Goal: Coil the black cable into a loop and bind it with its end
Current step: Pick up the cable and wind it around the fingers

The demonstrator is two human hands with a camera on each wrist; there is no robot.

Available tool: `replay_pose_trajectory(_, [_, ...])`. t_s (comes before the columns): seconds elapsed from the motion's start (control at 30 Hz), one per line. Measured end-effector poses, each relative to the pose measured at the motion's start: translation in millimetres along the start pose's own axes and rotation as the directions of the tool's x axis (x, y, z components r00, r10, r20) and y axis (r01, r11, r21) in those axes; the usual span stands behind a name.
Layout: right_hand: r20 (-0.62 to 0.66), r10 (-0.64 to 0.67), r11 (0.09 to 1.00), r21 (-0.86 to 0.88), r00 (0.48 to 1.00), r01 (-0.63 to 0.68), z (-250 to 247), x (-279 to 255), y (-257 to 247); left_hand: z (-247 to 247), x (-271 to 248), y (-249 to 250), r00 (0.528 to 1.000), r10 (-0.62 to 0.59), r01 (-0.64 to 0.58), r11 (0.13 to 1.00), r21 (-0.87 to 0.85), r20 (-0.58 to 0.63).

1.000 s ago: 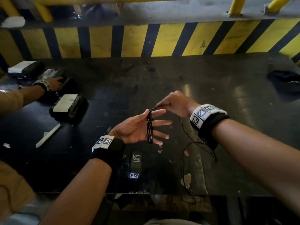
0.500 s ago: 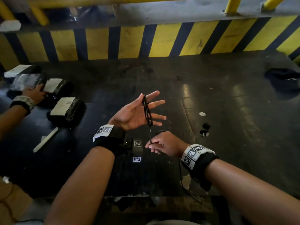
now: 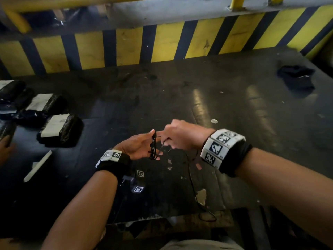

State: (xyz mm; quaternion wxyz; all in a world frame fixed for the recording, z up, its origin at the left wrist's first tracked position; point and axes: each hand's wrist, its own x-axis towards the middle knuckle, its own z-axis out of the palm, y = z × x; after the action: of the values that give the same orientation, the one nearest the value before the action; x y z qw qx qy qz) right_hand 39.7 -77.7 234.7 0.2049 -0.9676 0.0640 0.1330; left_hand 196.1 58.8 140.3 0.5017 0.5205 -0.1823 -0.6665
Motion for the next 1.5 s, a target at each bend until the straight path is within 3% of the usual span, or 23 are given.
replay_pose_trajectory(0.1, [-0.089, -0.026, 0.998, -0.051, 0.996, 0.022, -37.0, 6.1, -1.6, 4.6, -3.7, -4.0, 1.000, -0.017, 0.017, 1.000, 0.001, 0.005])
replay_pose_trajectory(0.23, [-0.158, -0.073, 0.997, -0.040, 0.985, 0.068, -67.1, 21.6, 0.1, 14.0, -8.9, -5.2, 0.994, 0.023, -0.022, 1.000, -0.011, 0.102])
replay_pose_trajectory(0.47, [-0.241, -0.099, 0.995, -0.011, 0.966, 0.100, -74.1, 47.7, 12.2, 25.5, -27.7, 1.4, 0.964, 0.075, -0.049, 0.993, -0.109, 0.254])
replay_pose_trajectory(0.67, [-0.286, -0.126, 0.988, 0.051, 0.950, 0.147, -62.9, 49.2, 27.6, 35.5, -49.4, 9.4, 0.874, 0.193, -0.122, 0.976, -0.183, 0.447])
replay_pose_trajectory(0.83, [-0.245, 0.004, 0.942, 0.326, 0.970, 0.079, 4.7, 37.4, 48.2, 50.0, -60.5, 29.4, 0.792, 0.356, -0.243, 0.929, -0.277, 0.496])
replay_pose_trajectory(0.93, [-0.158, -0.016, 0.832, 0.545, 0.987, 0.101, 51.1, 29.1, 36.0, 50.7, -55.3, 40.3, 0.810, 0.390, -0.294, 0.916, -0.272, 0.438])
replay_pose_trajectory(1.03, [-0.163, -0.059, 0.732, 0.664, 0.985, 0.154, 78.4, 19.4, 13.7, 42.7, -43.1, 39.0, 0.847, 0.390, -0.316, 0.916, -0.246, 0.361])
replay_pose_trajectory(1.27, [-0.039, -0.017, 0.854, 0.518, 0.999, 0.035, 77.3, 2.4, -0.4, 16.8, -23.7, 23.3, 0.936, 0.319, -0.282, 0.932, -0.226, 0.147])
replay_pose_trajectory(1.5, [-0.005, -0.009, 0.982, 0.187, 1.000, 0.010, 36.4, -5.5, -6.9, 7.3, -16.8, 12.3, 0.988, 0.156, -0.152, 0.978, -0.145, 0.017])
